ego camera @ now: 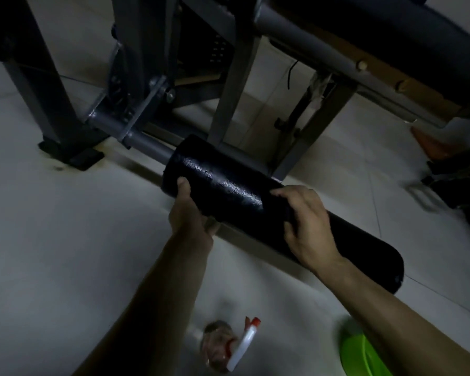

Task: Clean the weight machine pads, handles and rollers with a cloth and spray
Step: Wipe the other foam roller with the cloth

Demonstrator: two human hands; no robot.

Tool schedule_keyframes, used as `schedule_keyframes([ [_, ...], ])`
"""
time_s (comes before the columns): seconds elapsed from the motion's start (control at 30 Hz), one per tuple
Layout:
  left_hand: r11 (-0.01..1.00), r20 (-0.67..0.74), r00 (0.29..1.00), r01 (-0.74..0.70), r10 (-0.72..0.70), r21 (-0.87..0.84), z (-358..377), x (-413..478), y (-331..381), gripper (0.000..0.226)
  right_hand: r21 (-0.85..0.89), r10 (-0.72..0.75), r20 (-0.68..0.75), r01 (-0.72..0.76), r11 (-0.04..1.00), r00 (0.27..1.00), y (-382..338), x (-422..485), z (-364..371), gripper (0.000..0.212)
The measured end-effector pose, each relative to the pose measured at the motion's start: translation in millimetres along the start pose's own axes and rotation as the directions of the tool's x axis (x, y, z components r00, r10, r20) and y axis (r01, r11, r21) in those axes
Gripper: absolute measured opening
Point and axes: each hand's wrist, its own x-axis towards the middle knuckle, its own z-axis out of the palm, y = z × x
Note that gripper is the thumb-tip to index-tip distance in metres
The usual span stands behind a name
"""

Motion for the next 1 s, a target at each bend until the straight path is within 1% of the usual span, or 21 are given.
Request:
schedule_keyframes([
  [0.1, 1.0, 0.027, 1.0, 0.011, -0.01, -0.016, -2.0, -0.6, 0.4, 0.042, 0.038, -0.059, -0.004, 0.059, 0.998, 0.998, -26.1, 38.1, 29.3, 0.07],
  [0.17, 0.995, 0.058, 0.997, 0.048, -0.043, -0.089, -3.1, 2.4, 0.4, 0.05, 0.063, -0.131, 0.026, 0.129, 0.99, 0.991, -51.7, 72.5, 53.2, 0.06],
  [0.23, 0.993, 0.091, 0.993, 0.079, -0.07, -0.093, -2.6, 2.8, 3.6, 0.058, 0.074, -0.206, 0.058, 0.201, 0.977, 0.977, -83.9, 108.6, 79.5, 0.051],
  [0.33, 0.998, 0.064, 0.997, 0.049, -0.047, -0.045, -1.9, 5.7, 9.0, 0.045, 0.04, -0.289, 0.095, 0.287, 0.957, 0.952, -113.4, 144.6, 102.6, 0.046],
  [0.4, 0.994, 0.071, 0.995, 0.075, -0.069, -0.078, -0.8, 8.0, 10.9, 0.04, 0.031, -0.321, 0.125, 0.32, 0.947, 0.939, -101.1, 143.4, 95.2, 0.043],
  [0.47, 0.982, 0.075, 0.993, 0.106, -0.096, -0.153, 0.3, 9.9, 10.6, 0.048, 0.036, -0.305, 0.121, 0.303, 0.952, 0.945, -74.5, 118.8, 73.9, 0.044],
  [0.5, 0.98, 0.067, 0.994, 0.102, -0.092, -0.17, 1.0, 11.8, 9.6, 0.052, 0.035, -0.275, 0.107, 0.272, 0.962, 0.956, -61.0, 100.5, 59.3, 0.05],
  [0.63, 0.985, 0.015, 0.997, 0.078, -0.077, -0.151, 4.4, 14.5, 6.5, 0.053, 0.01, -0.139, 0.072, 0.139, 0.99, 0.988, -19.1, 27.7, 11.2, 0.066],
  [0.7, 0.988, -0.002, 0.997, 0.074, -0.075, -0.138, 4.4, 14.1, 4.7, 0.054, 0.012, -0.084, 0.025, 0.084, 0.996, 0.996, -14.3, 11.0, 8.3, 0.073],
  [0.73, 0.988, -0.003, 0.997, 0.075, -0.076, -0.132, 4.5, 13.9, 4.1, 0.053, 0.02, -0.074, -0.001, 0.074, 0.997, 0.997, -17.5, 11.9, 12.6, 0.073],
  [0.8, 0.99, 0.001, 0.998, 0.069, -0.069, -0.126, 4.5, 11.1, 3.6, 0.047, 0.032, -0.101, -0.019, 0.102, 0.994, 0.995, -33.0, 28.5, 29.7, 0.068],
  [0.87, 0.987, 0.008, 0.997, 0.076, -0.075, -0.139, 5.8, 5.2, 3.7, 0.04, 0.062, -0.144, 0.003, 0.143, 0.988, 0.99, -54.9, 58.1, 51.1, 0.058],
  [0.93, 0.987, -0.018, 0.997, 0.076, -0.079, -0.142, 5.9, -0.6, 2.6, 0.041, 0.073, -0.151, 0.028, 0.149, 0.986, 0.988, -72.4, 83.4, 66.7, 0.049],
  [1.0, 0.993, -0.071, 0.996, 0.045, -0.053, -0.112, 5.6, -2.3, -0.7, 0.045, 0.043, -0.157, 0.054, 0.155, 0.987, 0.986, -74.8, 93.3, 69.2, 0.047],
])
